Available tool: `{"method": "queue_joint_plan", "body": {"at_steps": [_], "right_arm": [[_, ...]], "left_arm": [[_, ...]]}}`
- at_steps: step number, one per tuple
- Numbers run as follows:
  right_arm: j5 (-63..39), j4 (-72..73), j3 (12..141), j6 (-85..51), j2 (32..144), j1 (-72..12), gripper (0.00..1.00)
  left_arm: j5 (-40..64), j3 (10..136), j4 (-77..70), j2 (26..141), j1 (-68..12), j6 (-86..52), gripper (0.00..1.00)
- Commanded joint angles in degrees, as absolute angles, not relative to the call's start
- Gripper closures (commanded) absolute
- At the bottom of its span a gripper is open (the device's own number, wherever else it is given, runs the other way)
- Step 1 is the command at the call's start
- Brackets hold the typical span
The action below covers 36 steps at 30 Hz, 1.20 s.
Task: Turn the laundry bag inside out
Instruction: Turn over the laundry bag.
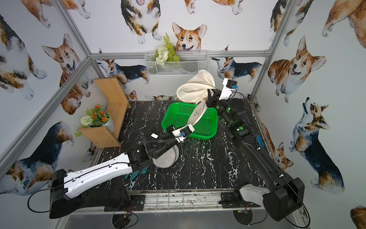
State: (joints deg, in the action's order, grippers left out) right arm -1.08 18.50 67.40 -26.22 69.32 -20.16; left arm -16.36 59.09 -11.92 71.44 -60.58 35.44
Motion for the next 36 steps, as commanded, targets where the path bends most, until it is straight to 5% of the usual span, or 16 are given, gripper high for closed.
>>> {"method": "queue_joint_plan", "body": {"at_steps": [1, 3, 4, 8, 11, 17, 26, 36], "right_arm": [[-1.9, 15.4, 69.3, -31.5, 70.1, -20.4, 1.0], [-4.4, 15.1, 69.5, -31.9, 70.3, -20.3, 1.0], [-5.7, 14.8, 69.7, -31.7, 70.4, -20.4, 1.0], [-10.3, 15.2, 69.3, -31.6, 70.7, -20.3, 1.0], [-12.1, 15.5, 69.7, -31.6, 71.2, -20.1, 1.0], [-14.5, 17.3, 70.1, -34.3, 72.4, -18.3, 1.0], [-17.2, 9.9, 72.5, -28.9, 73.7, -16.3, 1.0], [-18.3, -7.3, 79.2, -21.9, 75.2, -16.3, 1.0]], "left_arm": [[-34.9, 58.5, -15.2, 73.4, -63.9, 56.8, 1.0], [-37.7, 58.7, -15.2, 75.0, -64.9, 61.4, 1.0], [-37.1, 59.0, -14.2, 75.5, -65.0, 62.2, 0.92], [-28.0, 59.3, -9.2, 75.8, -65.1, 61.4, 0.36], [-19.3, 59.5, -4.5, 75.2, -64.7, 58.2, 0.22], [-2.2, 64.0, 10.9, 77.0, -63.4, 51.5, 0.2], [-10.2, 64.4, -8.1, 69.0, -53.0, 25.9, 0.19], [-11.4, 84.5, 8.9, 76.9, -47.8, 19.8, 0.14]]}}
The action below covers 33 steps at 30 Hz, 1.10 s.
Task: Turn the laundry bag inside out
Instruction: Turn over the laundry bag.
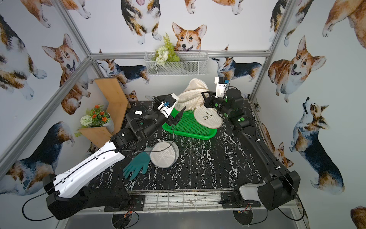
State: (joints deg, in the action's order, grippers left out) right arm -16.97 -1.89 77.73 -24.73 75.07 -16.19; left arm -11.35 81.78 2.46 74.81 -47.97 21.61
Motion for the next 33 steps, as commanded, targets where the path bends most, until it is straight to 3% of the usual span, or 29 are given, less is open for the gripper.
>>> {"method": "queue_joint_plan", "body": {"at_steps": [1, 9, 22, 25, 33], "right_arm": [[-19.0, -8.6, 79.8, -21.1, 75.4, -16.4, 1.0], [-20.2, -17.2, 83.3, -15.3, 75.6, -18.2, 1.0], [-26.1, -21.6, 85.9, -16.1, 75.1, -19.2, 1.0], [-28.0, -22.7, 85.9, -16.5, 74.7, -19.4, 1.0], [-25.1, -28.7, 87.2, -14.3, 73.7, -19.4, 1.0]], "left_arm": [[-12.1, 86.2, 10.3, 78.2, -47.8, 20.9, 0.14], [-16.4, 95.2, 18.7, 85.7, -47.5, 30.2, 0.12], [-20.9, 98.7, 18.3, 90.3, -47.0, 33.9, 0.14], [-24.4, 98.8, 17.1, 90.9, -47.0, 35.3, 0.23], [-24.2, 97.0, 15.5, 88.2, -47.2, 38.8, 0.66]]}}
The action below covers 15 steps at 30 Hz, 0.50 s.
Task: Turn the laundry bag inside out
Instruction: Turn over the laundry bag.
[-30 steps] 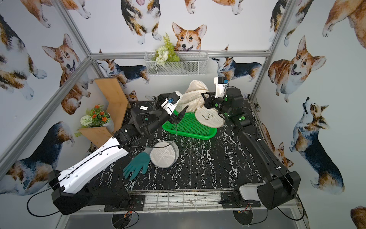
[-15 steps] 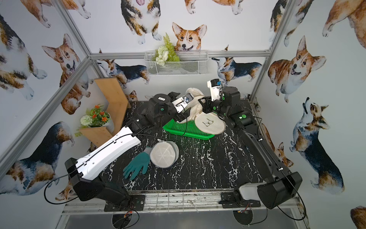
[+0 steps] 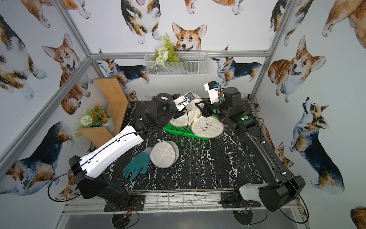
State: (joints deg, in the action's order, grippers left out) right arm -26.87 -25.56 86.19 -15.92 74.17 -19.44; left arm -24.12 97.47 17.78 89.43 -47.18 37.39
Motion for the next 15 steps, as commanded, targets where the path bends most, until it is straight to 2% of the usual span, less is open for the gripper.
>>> {"method": "queue_joint_plan", "body": {"at_steps": [1, 10, 15], "right_arm": [[-24.2, -29.7, 87.6, -13.7, 73.7, -19.4, 1.0], [-16.2, -41.6, 89.9, 0.3, 73.7, -25.2, 1.0], [-16.8, -42.5, 87.8, 7.3, 69.7, -27.0, 1.0]], "left_arm": [[-23.3, 96.6, 15.5, 87.5, -47.3, 38.7, 0.71], [-7.5, 101.7, 19.1, 84.0, -47.3, 25.3, 0.99], [0.4, 106.9, 24.2, 85.3, -47.2, 15.3, 1.0]]}}
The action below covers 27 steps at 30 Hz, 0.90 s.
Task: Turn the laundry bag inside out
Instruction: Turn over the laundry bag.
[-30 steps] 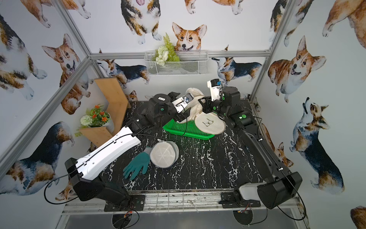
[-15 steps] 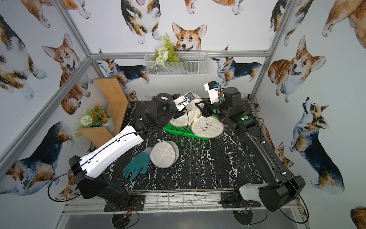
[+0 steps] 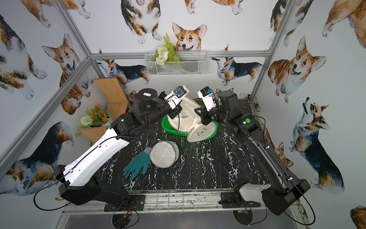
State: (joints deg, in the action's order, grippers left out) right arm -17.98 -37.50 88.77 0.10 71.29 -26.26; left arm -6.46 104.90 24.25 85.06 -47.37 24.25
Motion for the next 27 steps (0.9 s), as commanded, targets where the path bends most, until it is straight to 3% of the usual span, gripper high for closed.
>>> {"method": "queue_joint_plan", "body": {"at_steps": [1, 7, 11, 16, 19, 27], "right_arm": [[-17.6, -42.5, 87.2, 8.7, 68.7, -27.3, 1.0], [-25.5, -40.1, 81.1, 18.1, 60.3, -27.8, 1.0], [-29.8, -38.2, 77.6, 21.2, 55.8, -27.8, 1.0], [-32.1, -33.0, 73.3, 21.4, 51.1, -27.8, 1.0], [-32.2, -28.8, 71.2, 20.0, 49.2, -27.8, 1.0], [-34.3, -19.6, 66.2, 17.7, 47.0, -27.8, 1.0]], "left_arm": [[1.6, 107.3, 24.6, 85.5, -47.2, 13.6, 1.0], [2.8, 109.8, 25.4, 87.2, -46.6, 2.3, 0.93], [2.4, 111.1, 28.1, 88.2, -45.5, -1.1, 0.74], [6.1, 112.0, 34.8, 90.1, -44.1, -4.2, 0.6], [7.8, 108.2, 36.2, 89.3, -42.5, -5.4, 0.49], [21.6, 90.2, 25.9, 82.6, -32.3, -11.7, 0.37]]}}
